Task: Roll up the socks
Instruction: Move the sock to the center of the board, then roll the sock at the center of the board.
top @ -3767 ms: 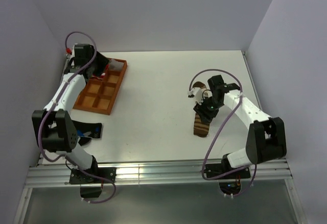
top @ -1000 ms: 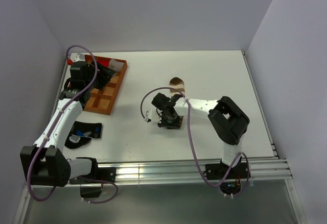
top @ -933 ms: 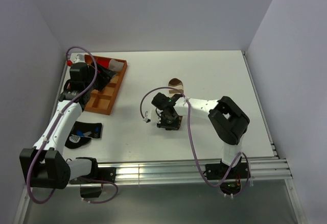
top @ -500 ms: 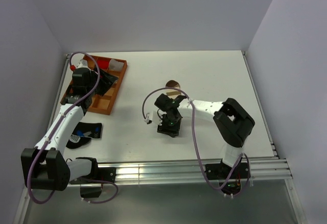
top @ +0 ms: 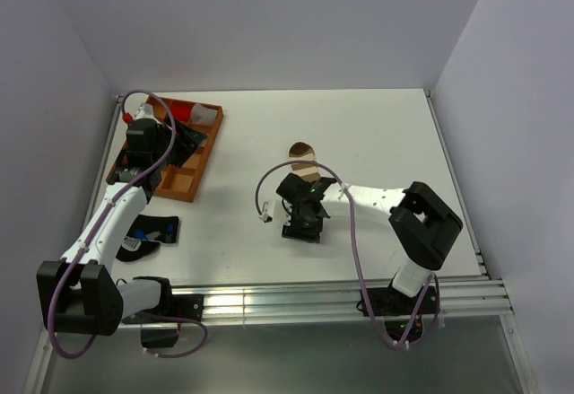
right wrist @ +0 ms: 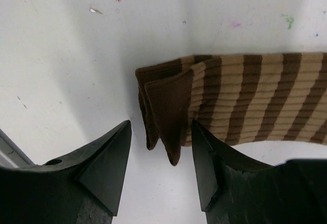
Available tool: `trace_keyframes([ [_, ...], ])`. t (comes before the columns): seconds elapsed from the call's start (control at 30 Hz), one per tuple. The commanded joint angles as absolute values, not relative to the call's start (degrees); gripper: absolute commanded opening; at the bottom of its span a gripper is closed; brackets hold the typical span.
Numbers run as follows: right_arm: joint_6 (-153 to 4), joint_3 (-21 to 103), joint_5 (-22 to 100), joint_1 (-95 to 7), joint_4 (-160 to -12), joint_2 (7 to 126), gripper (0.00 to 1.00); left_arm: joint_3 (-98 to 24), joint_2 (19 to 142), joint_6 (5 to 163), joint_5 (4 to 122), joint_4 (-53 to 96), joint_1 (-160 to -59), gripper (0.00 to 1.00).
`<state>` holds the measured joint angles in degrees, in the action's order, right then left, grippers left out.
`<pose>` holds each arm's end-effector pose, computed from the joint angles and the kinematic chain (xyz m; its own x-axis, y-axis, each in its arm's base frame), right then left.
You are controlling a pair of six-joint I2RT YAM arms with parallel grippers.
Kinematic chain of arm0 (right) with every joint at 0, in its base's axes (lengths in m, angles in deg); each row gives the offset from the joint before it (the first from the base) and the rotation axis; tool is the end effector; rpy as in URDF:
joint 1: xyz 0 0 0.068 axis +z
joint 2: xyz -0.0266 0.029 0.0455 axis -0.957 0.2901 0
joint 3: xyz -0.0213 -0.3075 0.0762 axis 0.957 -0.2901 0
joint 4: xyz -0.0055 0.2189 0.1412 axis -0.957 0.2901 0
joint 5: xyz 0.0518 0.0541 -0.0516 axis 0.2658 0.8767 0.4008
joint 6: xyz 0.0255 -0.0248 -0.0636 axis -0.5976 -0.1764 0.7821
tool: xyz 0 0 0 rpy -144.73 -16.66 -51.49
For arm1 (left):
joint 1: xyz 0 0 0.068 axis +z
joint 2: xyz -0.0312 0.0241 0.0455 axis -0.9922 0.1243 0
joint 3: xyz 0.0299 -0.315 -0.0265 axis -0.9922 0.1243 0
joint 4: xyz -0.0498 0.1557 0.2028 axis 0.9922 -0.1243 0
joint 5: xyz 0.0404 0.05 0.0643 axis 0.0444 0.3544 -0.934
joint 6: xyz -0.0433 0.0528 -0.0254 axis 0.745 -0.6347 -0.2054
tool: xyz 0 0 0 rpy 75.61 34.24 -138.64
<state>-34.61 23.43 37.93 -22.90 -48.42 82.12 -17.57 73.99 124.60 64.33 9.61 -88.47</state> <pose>0.1957 0.2458 0.1867 -0.0999 -0.9619 -0.2544 -0.9932 0.1116 -0.0320 0.2784 -0.0373 0.3333 -0.4581 -0.7395 -0.4933 -0.1953 0.6251 -0.7558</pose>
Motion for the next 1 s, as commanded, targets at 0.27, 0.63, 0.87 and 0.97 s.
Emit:
trace_keyframes([
  [0.27,-36.7,18.7,31.6,-20.8,-54.2,77.6,0.58,-17.8,73.6,122.9,64.3,11.6,-88.7,0.60],
  [0.63,-37.3,17.3,31.6,-20.0,-57.0,77.0,0.35,-15.8,73.7,123.0,64.0,12.9,-88.8,0.60],
  [0.87,-35.8,20.3,38.6,-22.4,-53.4,78.1,0.32,-11.0,73.8,122.6,64.7,17.7,-90.6,0.57],
  [0.97,-34.7,24.1,46.5,-26.1,-48.4,79.2,0.31,-8.5,73.4,122.3,64.7,21.8,-93.1,0.51],
])
